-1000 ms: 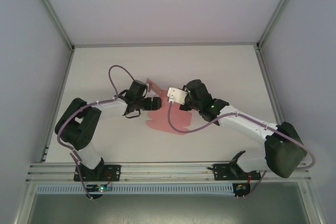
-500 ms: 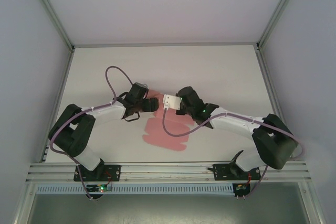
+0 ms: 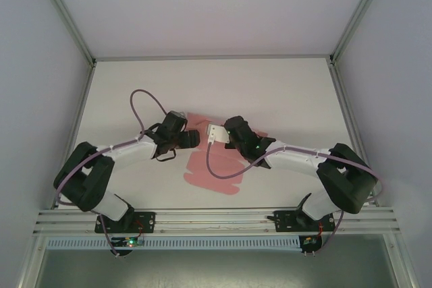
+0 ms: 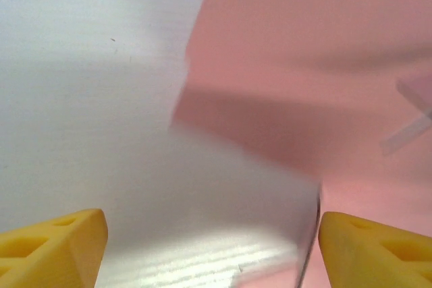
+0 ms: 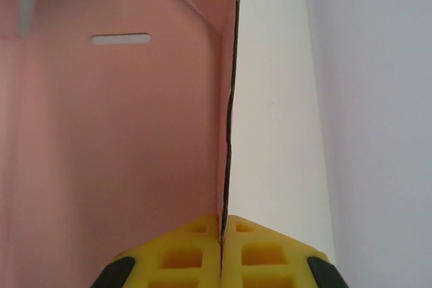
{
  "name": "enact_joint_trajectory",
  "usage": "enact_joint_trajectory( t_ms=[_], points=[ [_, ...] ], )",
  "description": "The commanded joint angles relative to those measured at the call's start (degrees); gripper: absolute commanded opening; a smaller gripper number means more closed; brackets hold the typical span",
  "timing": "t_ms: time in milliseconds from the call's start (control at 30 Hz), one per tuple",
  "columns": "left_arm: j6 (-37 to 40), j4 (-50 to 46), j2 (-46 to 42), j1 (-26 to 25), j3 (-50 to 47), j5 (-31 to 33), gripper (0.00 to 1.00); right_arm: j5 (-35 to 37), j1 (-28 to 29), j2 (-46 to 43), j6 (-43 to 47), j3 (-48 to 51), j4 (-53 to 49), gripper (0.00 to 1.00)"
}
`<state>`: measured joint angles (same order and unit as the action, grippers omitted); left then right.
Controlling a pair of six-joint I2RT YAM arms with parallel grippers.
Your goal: Assemble paper box
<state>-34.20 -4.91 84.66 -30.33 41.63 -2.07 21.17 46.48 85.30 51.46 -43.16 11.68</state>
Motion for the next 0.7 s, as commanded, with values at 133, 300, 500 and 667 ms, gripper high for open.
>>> enact_joint_trajectory(
  t_ms=[133,300,500,667],
  points=[
    [-4.0,-4.6,-8.1,-0.1,-2.9,1.7,0.82,2.3,0.8,-0.9,4.9,1.0,8.6,0.00],
    [-6.3,-1.8,-11.5,-0.1,-5.6,-4.9,0.56,4.7,0.6,2.7,5.3,0.0,10.0,0.00],
    [-8.5,4.7,-5.4,-0.2,-7.2,-9.5,0.27,-1.1,-0.7,2.8,1.6,-1.1,9.9,0.00],
    [-9.8,11.2,3.4,-0.3,-5.1,-15.9,0.13,-3.2,-0.4,2.3,1.7,-0.6,9.5,0.00]
  ],
)
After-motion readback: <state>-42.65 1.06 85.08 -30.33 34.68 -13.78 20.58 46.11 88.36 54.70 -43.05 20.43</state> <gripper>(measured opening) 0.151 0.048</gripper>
